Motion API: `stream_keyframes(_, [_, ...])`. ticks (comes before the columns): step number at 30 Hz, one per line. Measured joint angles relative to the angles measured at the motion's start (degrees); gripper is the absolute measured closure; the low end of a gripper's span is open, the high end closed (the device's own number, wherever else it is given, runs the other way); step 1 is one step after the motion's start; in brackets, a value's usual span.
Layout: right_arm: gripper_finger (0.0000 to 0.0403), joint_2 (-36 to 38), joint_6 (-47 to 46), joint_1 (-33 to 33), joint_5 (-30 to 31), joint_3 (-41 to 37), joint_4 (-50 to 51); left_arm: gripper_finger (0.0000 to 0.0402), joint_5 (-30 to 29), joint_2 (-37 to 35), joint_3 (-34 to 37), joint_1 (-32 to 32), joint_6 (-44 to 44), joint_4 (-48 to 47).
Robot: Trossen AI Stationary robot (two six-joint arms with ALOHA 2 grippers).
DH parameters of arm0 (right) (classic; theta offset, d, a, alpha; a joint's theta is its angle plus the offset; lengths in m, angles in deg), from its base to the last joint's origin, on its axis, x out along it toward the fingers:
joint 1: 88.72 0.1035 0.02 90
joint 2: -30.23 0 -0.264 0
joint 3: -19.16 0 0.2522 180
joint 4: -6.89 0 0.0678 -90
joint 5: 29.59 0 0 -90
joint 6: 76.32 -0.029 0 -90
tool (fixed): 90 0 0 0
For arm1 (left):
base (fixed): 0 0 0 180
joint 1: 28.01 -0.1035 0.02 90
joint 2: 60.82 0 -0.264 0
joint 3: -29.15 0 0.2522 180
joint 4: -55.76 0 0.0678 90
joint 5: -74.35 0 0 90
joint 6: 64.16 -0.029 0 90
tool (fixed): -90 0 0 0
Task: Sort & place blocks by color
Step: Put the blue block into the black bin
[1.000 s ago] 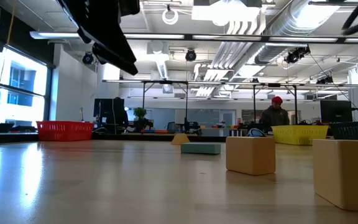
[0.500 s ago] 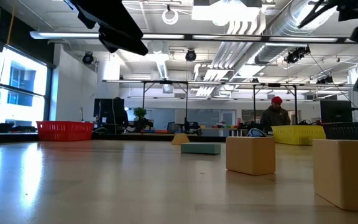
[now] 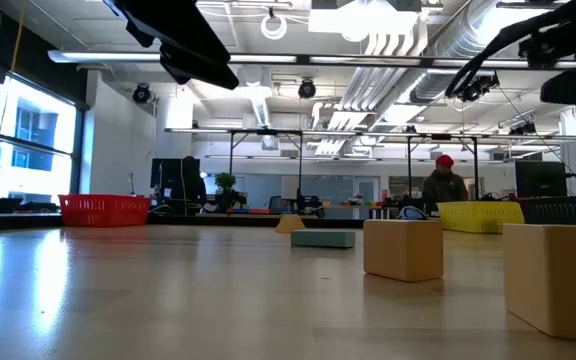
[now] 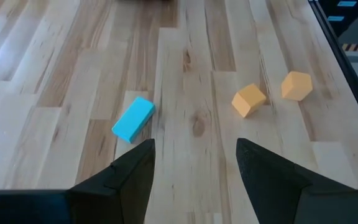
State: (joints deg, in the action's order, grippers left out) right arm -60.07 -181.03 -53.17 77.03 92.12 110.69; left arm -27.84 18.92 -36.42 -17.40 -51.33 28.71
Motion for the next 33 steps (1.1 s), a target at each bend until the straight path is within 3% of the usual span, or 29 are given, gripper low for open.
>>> stream_keyframes(15, [0.0262, 0.0, 10.6, -9.5, 0.5, 0.0, 0.0, 0.019, 0.0, 0.0, 0.0, 0.0, -1.1, 0.3])
stream_keyframes(27, [0.0258, 0.0, 13.5, -11.2, 1.9, 0.0, 0.0, 0.019, 0.0, 0.0, 0.0, 0.0, -1.1, 0.3])
stream_keyframes(33, [0.0258, 0.0, 12.4, -11.1, -0.5, 0.0, 0.0, 0.019, 0.0, 0.0, 0.0, 0.0, -1.1, 0.2])
